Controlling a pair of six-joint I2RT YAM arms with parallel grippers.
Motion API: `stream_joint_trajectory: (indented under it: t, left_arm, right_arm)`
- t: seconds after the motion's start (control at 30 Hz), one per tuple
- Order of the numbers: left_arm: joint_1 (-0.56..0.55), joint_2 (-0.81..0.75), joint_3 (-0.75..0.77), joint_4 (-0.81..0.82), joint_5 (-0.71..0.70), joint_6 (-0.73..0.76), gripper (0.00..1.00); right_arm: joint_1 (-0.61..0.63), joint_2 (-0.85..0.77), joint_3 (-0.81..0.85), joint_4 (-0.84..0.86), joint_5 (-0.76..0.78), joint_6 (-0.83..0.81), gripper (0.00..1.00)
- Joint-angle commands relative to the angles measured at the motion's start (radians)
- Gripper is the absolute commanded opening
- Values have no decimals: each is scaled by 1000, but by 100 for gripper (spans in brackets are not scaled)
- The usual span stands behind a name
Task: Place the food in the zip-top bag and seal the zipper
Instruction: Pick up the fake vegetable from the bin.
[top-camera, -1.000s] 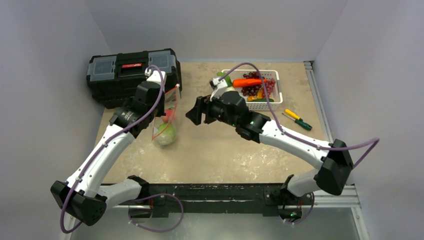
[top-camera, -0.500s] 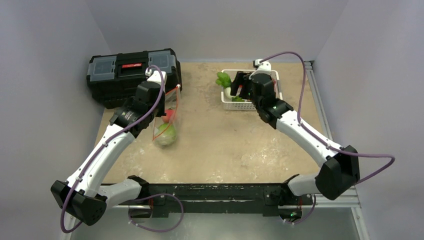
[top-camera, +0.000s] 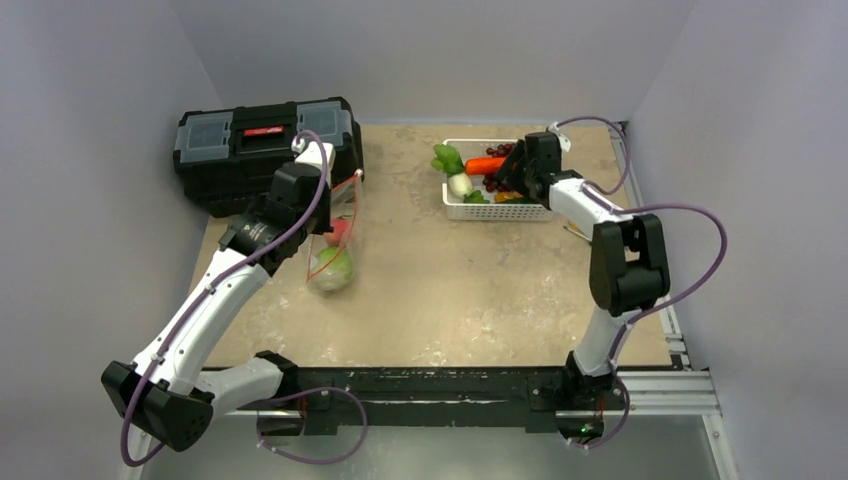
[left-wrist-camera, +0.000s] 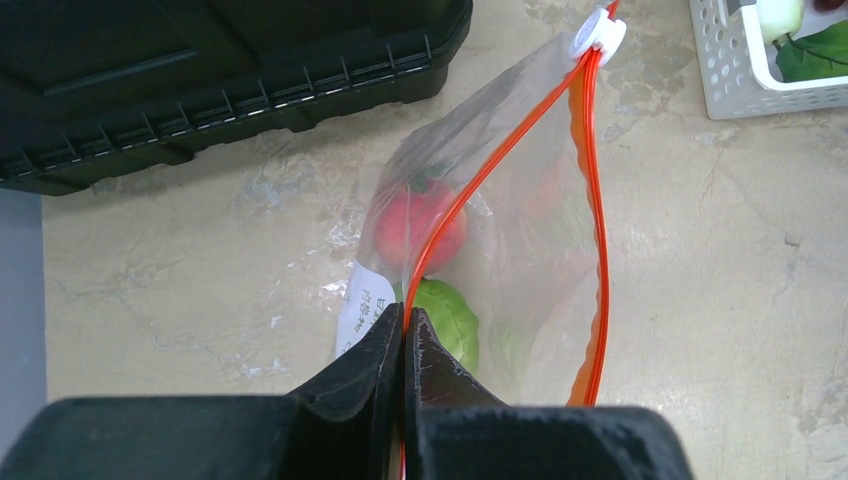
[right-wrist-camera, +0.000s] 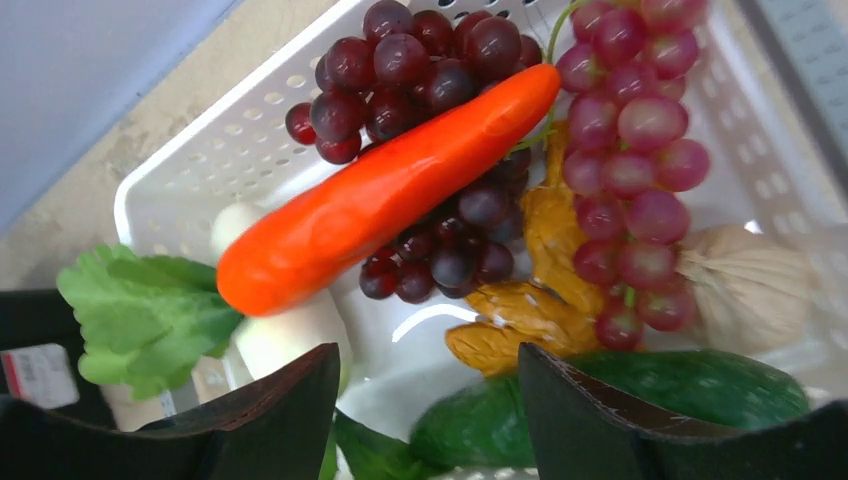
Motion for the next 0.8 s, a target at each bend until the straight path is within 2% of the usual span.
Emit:
stream_joint_trajectory:
  t: [0.0,0.13,0.3,0.5,0.53,0.63,0.77]
  left_arm:
    - [6,-21,33,21,24,5,0]
    - [8,-15,35,20,31,4,0]
    - [9,-16,35,20,34,4,0]
    - [14,-12,36,22,52,1,0]
    - [15,-12,37,22,54,1,0]
    - [17,-11,38,22,61,-2,0]
    - [18,-12,36,20,52,-1,0]
  right_arm:
    - [-7,62,103,101,-152,204,66]
    - [-7,133,122,169,-177,367,62]
    - [-5,176,107,261,-119,510,61]
    - [-4,244,128,286,-138,613,60]
    - [-4,256,127,288,-149,635,58]
    - [-5,270,109,305,-158,666,43]
    - [-5,201,46,350,-158,658,30]
